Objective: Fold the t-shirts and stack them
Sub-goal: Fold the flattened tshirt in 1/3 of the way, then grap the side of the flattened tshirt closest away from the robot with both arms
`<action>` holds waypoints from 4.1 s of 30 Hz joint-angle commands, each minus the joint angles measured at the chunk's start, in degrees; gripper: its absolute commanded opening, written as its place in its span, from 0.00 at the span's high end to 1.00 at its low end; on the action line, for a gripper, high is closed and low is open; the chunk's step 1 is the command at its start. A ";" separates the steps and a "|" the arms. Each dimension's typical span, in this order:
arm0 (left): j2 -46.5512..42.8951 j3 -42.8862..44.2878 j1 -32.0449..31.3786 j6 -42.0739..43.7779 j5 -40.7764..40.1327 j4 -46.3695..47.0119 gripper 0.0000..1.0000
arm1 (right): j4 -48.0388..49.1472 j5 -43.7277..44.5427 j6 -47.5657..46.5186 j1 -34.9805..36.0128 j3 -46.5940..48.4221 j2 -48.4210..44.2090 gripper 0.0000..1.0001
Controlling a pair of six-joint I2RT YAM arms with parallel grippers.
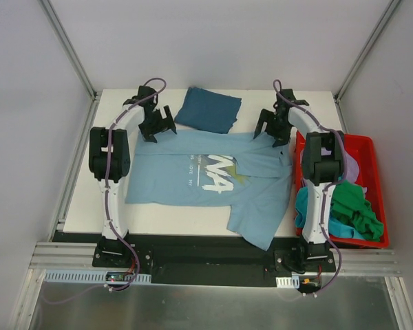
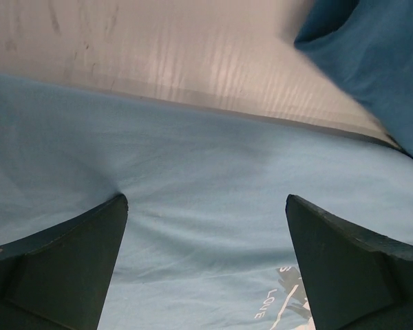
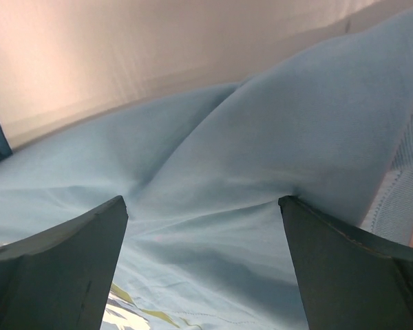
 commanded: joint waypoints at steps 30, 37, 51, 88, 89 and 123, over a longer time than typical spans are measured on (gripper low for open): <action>4.69 8.13 5.47 5.21 7.03 -6.15 0.01 | -8.47 2.90 -6.95 -1.31 12.51 1.87 0.04; -7.33 4.71 5.38 6.88 7.74 -6.51 0.01 | -12.70 7.56 -16.43 3.52 15.88 -5.14 0.04; -63.58 -50.37 5.47 -19.56 -17.93 -6.86 0.01 | 12.43 21.33 -3.81 12.06 -42.37 -55.86 0.04; -56.23 -69.83 7.67 -35.22 -28.30 6.76 0.65 | 27.48 -1.49 0.78 10.38 -70.80 -81.54 0.04; -56.05 -69.83 7.58 -35.04 -28.21 7.11 0.66 | 26.60 -1.57 0.61 10.38 -70.71 -81.45 0.04; -56.23 -70.10 7.58 -33.02 -23.64 9.23 1.00 | 2.07 18.19 17.65 56.35 -67.63 -57.39 0.43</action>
